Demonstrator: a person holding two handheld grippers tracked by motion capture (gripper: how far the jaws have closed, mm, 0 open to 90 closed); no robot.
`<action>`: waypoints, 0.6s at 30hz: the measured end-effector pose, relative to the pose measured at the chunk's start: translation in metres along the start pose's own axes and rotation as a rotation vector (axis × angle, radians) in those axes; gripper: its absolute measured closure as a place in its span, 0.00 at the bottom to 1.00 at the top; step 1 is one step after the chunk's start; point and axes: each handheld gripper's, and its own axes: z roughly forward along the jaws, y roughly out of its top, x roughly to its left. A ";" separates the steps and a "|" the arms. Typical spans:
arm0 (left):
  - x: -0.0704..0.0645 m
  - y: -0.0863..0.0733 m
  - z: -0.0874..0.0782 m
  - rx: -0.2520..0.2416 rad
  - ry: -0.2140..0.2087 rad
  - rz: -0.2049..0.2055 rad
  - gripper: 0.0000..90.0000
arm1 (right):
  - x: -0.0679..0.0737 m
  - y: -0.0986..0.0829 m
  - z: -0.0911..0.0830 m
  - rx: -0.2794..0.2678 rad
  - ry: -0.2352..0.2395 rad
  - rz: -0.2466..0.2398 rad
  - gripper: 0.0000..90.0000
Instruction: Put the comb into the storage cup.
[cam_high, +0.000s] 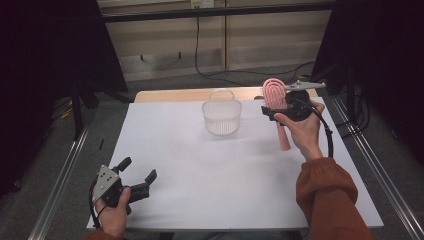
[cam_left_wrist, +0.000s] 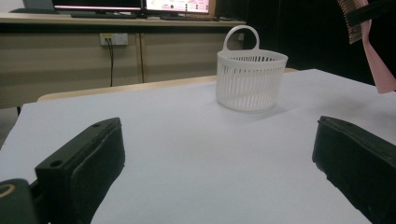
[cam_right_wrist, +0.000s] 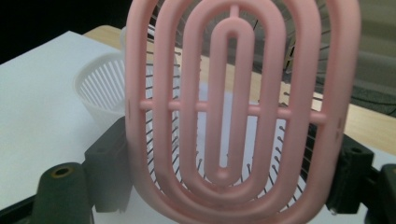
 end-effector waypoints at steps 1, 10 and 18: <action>0.000 0.000 0.000 0.000 0.000 0.001 0.03 | 0.000 0.000 0.000 -0.008 0.000 0.001 0.22; 0.001 0.000 0.000 -0.003 0.001 0.001 0.03 | 0.001 0.003 -0.001 -0.092 0.023 0.021 0.22; 0.001 0.000 -0.001 -0.002 -0.001 0.000 0.03 | 0.007 0.005 0.001 -0.149 0.053 0.011 0.22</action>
